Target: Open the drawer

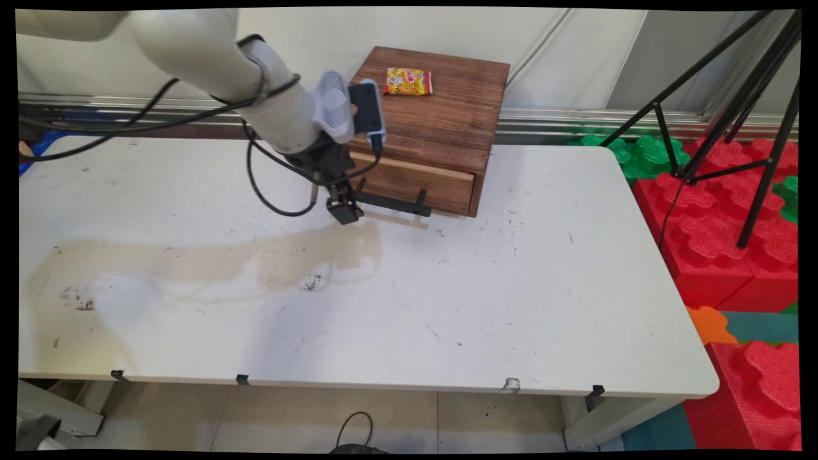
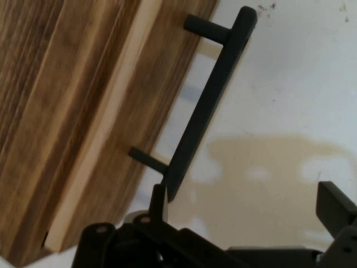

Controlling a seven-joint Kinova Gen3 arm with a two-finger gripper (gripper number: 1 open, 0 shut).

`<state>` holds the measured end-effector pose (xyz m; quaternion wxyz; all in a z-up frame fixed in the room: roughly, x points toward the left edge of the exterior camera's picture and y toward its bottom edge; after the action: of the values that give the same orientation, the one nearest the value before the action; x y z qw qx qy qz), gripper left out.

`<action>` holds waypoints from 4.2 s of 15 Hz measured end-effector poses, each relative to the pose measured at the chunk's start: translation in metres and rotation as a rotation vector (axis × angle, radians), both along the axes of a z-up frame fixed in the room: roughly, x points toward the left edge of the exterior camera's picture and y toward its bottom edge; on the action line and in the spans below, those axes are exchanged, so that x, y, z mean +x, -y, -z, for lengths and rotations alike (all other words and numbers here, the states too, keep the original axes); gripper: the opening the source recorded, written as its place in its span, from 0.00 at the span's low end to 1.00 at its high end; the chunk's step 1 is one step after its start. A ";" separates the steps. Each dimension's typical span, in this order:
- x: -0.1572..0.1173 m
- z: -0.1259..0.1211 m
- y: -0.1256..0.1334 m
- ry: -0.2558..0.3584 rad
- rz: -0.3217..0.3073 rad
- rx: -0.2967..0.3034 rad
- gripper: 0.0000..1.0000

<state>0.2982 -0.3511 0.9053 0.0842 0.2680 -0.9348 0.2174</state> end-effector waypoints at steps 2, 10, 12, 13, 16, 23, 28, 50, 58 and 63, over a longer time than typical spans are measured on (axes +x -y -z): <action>-0.003 0.008 0.010 0.007 0.017 0.004 1.00; -0.016 0.054 0.058 0.020 0.101 0.040 1.00; -0.019 0.065 0.066 0.018 0.118 0.051 1.00; -0.020 0.071 0.070 0.016 0.125 0.057 1.00; -0.023 0.082 0.076 0.010 0.137 0.069 1.00; -0.029 0.098 0.078 0.001 0.146 0.103 1.00; -0.036 0.103 0.071 -0.007 0.131 0.128 1.00; -0.060 0.095 -0.017 0.028 0.116 0.181 1.00; -0.068 0.092 -0.052 0.044 0.124 0.206 1.00; -0.073 0.090 -0.075 0.045 0.128 0.232 1.00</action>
<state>0.2253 -0.2759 0.8150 0.0451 0.2109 -0.9705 0.1081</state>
